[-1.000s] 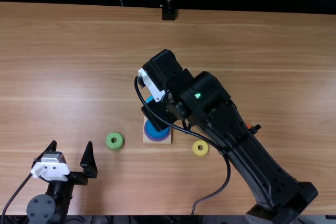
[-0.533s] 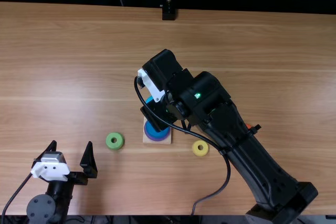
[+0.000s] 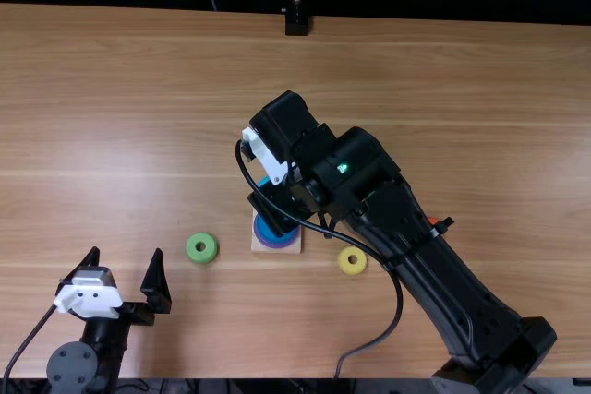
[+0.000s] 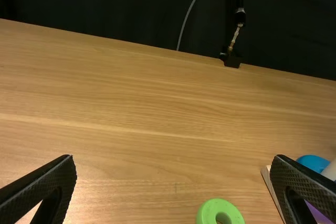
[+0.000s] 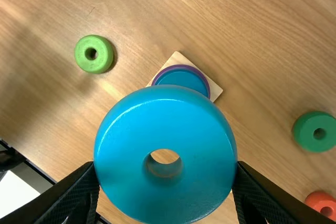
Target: Build the Hanoi tower: stack the rings onto the peg from bottom to top in this color order: purple, dark blue, light blue, dark green, light green, yellow, orange.
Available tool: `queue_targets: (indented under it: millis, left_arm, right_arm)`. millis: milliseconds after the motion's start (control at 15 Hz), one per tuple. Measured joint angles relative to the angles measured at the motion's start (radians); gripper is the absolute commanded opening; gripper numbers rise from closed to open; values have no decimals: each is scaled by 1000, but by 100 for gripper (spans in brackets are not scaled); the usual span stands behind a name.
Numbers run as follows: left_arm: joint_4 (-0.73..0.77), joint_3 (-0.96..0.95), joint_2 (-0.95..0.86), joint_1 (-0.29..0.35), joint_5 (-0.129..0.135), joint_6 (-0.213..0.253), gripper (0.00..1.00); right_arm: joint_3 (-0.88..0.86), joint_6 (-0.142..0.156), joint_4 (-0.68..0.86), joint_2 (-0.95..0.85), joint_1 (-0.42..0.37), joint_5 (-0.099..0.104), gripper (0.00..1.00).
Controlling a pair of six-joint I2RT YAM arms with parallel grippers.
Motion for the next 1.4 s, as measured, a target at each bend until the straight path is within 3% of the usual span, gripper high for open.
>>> queue_targets:
  millis: [400,667,1400]
  left_arm:
    - [0,0,0,0,0,0,100]
    - [0,0,0,0,0,0,100]
    - [0,0,0,0,0,0,100]
  right_arm:
    - [0,0,10,0,0,-4,0]
    - [0,-1,11,2,-37,-18,0]
    - [0,-1,11,2,-46,-19,0]
